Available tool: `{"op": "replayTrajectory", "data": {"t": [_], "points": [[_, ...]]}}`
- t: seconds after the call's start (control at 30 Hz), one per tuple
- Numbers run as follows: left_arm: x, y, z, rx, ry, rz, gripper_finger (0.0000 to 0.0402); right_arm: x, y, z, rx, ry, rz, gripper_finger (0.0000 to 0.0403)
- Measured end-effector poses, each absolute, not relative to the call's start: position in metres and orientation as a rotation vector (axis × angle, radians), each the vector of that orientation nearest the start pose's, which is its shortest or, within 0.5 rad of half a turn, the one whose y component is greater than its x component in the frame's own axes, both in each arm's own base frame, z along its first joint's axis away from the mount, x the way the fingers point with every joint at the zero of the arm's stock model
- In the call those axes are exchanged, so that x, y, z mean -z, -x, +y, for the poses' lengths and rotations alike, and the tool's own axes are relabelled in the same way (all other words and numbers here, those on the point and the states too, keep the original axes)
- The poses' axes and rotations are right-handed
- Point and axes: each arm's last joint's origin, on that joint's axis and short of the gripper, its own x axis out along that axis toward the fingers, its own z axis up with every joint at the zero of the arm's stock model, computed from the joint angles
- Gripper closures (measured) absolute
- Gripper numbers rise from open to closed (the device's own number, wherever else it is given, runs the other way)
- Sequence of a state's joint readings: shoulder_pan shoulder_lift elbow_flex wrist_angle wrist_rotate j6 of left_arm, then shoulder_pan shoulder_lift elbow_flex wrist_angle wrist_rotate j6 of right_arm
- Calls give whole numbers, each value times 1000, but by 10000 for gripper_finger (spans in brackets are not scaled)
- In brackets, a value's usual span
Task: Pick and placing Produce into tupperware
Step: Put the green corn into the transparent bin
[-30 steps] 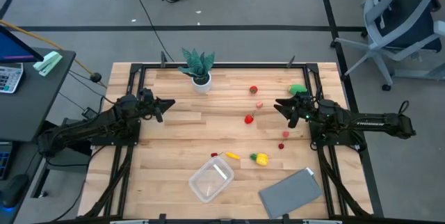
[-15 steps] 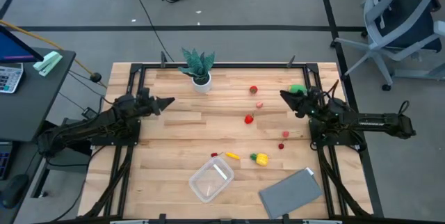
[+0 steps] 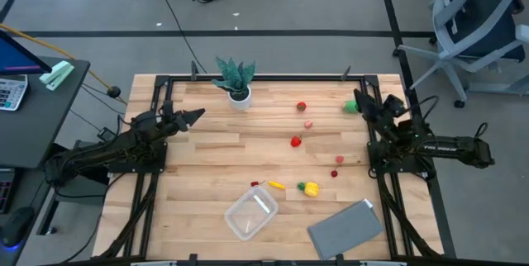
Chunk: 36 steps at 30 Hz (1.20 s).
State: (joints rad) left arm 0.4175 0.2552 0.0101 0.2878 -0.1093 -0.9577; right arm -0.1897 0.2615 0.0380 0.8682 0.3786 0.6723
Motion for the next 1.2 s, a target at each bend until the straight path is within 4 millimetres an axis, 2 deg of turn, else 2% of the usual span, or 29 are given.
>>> {"op": "replayTrajectory", "data": {"t": [0.37, 0.47, 0.57, 0.7, 0.8, 0.9, 0.97, 1.07, 1.2], "points": [[-173, -102, 49, -466, 927, -290, 366, -241, -84, -27, 238, -761, -907, 204], [-173, -102, 49, -467, 927, -289, 367, -260, -82, -25, 226, -669, -908, 204], [-172, -102, 49, -470, 927, -284, 371, -297, -79, -22, 216, -453, -822, 200], [-172, -102, 49, -470, 927, -282, 376, -356, -79, -21, 318, -281, -508, 185], [-172, -102, 49, -470, 927, -282, 375, -390, -84, -24, 466, -235, -128, 170], [-172, -102, 49, -469, 927, -282, 368, -413, -97, -29, 565, -198, 262, 156], [-172, -102, 49, -467, 927, -281, 361, -422, -110, -31, 588, -161, 502, 148], [-172, -102, 49, -467, 927, -281, 347, -424, -136, -38, 599, -91, 853, 141], [-172, -103, 48, -446, 931, -271, 321, -401, -176, -58, 601, -28, 1230, 140]]}}
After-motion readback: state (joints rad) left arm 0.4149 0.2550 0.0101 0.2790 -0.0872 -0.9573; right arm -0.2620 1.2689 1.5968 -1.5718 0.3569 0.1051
